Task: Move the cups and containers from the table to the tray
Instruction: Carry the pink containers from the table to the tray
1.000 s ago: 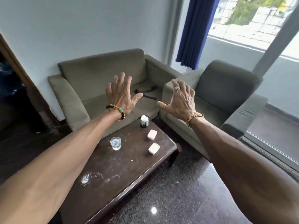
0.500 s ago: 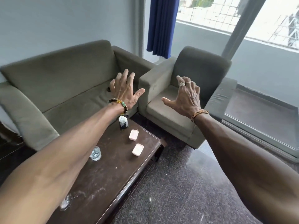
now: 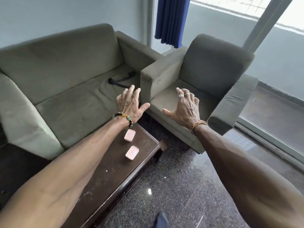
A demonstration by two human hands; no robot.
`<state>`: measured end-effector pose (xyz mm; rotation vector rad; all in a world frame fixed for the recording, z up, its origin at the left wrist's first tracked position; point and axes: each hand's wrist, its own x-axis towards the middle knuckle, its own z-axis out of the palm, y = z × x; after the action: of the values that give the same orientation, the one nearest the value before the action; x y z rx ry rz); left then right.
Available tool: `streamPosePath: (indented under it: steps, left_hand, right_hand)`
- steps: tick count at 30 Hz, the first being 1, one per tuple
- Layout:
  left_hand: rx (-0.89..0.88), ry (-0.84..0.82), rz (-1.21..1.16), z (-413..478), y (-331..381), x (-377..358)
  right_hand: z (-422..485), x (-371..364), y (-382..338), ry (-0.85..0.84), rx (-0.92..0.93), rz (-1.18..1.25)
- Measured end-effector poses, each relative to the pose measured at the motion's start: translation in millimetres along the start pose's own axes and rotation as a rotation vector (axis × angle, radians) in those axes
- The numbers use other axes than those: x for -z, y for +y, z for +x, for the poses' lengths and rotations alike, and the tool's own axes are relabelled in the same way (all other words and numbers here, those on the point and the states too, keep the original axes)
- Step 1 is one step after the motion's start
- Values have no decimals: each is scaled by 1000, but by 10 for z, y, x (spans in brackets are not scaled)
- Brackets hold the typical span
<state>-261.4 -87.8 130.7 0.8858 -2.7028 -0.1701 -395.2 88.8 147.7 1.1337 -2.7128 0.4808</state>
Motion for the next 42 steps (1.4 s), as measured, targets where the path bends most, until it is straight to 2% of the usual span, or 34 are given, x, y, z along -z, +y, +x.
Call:
streamPosePath:
  steps: [13, 23, 32, 38, 42]
  left_hand:
    - [176, 23, -20, 279, -242, -270]
    - [280, -106, -58, 381, -843, -1008]
    - [312, -177, -95, 682, -1227, -1445]
    - [378, -220, -119, 771, -1441, -1884]
    - [442, -278, -123, 690, -1562, -2390]
  right_hand:
    - [633, -486, -40, -52, 122, 66]
    - [798, -1301, -211, -220, 125, 42]
    - [1131, -1903, -389, -269, 100, 54]
    - [1297, -2514, -456, -366, 123, 86]
    - [1263, -3102, -440, -500, 136, 104]
